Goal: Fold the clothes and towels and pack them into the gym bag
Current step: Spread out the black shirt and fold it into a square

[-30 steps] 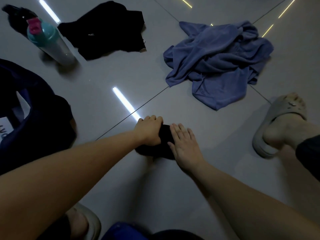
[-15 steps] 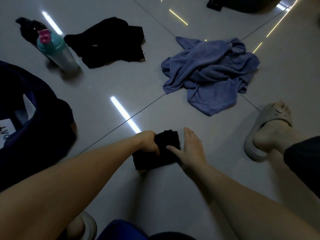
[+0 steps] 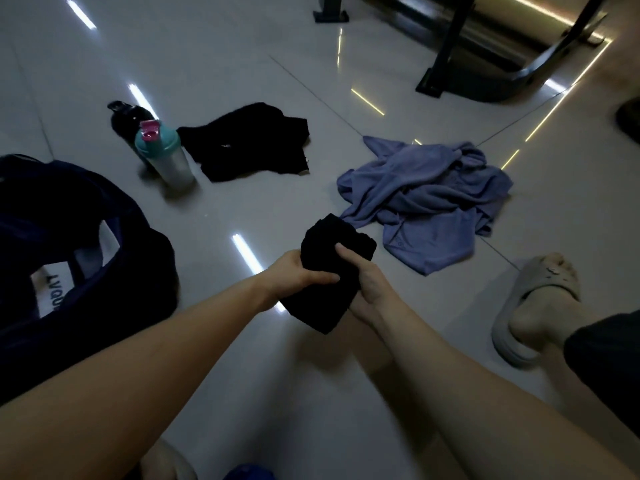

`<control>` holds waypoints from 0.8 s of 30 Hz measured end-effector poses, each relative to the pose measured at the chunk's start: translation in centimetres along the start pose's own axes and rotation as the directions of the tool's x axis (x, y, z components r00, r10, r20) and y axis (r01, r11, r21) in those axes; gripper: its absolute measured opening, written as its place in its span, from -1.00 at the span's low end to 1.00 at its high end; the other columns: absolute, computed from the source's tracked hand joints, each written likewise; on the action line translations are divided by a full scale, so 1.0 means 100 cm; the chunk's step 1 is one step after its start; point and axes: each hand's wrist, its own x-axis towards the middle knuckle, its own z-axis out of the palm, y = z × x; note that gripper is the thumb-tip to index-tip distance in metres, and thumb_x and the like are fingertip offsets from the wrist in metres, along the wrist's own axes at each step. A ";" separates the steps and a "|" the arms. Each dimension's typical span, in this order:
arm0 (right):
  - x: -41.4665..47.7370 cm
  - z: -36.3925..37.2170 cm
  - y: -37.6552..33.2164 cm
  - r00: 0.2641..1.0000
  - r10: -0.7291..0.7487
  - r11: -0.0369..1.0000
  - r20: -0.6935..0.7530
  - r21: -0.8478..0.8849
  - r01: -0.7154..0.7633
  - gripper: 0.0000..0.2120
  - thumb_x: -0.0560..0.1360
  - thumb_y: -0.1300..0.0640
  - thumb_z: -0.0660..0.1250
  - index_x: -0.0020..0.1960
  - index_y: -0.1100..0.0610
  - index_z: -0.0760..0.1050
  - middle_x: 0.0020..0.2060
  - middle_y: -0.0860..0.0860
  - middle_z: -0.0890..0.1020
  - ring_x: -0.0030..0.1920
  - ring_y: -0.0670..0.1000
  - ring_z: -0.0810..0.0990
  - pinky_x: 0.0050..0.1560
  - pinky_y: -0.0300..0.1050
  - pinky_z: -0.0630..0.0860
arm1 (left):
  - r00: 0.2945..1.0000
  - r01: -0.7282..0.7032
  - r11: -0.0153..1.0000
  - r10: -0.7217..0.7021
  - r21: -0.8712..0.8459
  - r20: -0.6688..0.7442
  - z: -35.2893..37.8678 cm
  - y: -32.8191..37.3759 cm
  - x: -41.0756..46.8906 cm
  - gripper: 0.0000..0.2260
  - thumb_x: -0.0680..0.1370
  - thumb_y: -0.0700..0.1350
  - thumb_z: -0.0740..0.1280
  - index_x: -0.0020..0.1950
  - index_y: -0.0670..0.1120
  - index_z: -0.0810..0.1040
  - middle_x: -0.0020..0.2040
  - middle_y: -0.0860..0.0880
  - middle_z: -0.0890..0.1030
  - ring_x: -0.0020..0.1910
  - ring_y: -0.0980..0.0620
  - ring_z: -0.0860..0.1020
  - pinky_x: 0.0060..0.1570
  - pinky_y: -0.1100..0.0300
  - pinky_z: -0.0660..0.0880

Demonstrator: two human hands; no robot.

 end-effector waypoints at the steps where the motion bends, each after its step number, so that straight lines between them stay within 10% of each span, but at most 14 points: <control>1: 0.003 0.006 -0.005 0.999 -0.032 0.999 -0.007 -0.022 0.032 -0.55 0.47 0.16 0.48 0.31 0.30 0.56 0.17 0.28 0.65 0.18 0.29 0.64 0.28 0.22 0.54 | 1.000 -0.009 1.000 0.009 0.022 -0.030 -0.002 0.001 -0.005 -0.75 0.44 -0.09 0.58 0.08 0.00 0.65 -0.08 0.04 0.74 -0.11 0.10 0.71 -0.21 0.34 0.57; 5: 0.004 0.033 -0.020 0.993 -0.120 0.985 -0.009 -0.123 0.118 -0.61 0.49 0.25 0.45 0.29 0.32 0.55 0.16 0.30 0.65 0.15 0.30 0.65 0.26 0.25 0.54 | 0.980 -0.039 0.990 0.064 0.136 -0.188 -0.004 0.001 -0.025 -0.72 0.47 0.15 0.52 0.09 0.05 0.63 -0.04 0.08 0.71 -0.10 0.16 0.66 -0.21 0.36 0.53; 10: -0.014 0.077 -0.037 0.986 -0.150 0.967 0.070 -0.197 0.162 -0.69 0.57 0.24 0.37 0.28 0.32 0.55 0.14 0.29 0.66 0.12 0.28 0.67 0.17 0.20 0.61 | 0.990 -0.071 0.983 0.049 -0.166 -0.132 -0.020 0.006 -0.065 -0.63 0.65 0.23 0.21 0.30 0.04 0.56 0.10 0.04 0.72 0.02 0.08 0.69 -0.11 0.26 0.59; 17: -0.050 0.158 -0.051 0.962 -0.152 0.927 0.225 -0.305 0.218 -0.64 0.59 0.19 0.35 0.33 0.33 0.50 0.19 0.29 0.64 0.15 0.25 0.66 0.10 0.11 0.63 | 0.964 -0.199 0.954 0.150 -0.224 -0.219 -0.083 0.028 -0.122 -0.68 0.62 0.07 0.36 0.24 -0.13 0.60 0.04 -0.10 0.74 0.02 -0.11 0.71 0.09 -0.05 0.60; 24: -0.055 0.215 -0.045 0.908 -0.066 0.812 0.413 -0.507 0.290 -0.62 0.52 0.23 0.41 0.33 0.16 0.53 0.15 0.20 0.67 0.14 0.22 0.68 0.18 0.17 0.60 | 0.983 -0.126 0.974 0.097 -0.187 -0.155 -0.140 0.030 -0.173 -0.66 0.55 -0.03 0.45 0.28 -0.13 0.61 0.13 -0.13 0.70 0.09 -0.09 0.68 0.07 0.07 0.58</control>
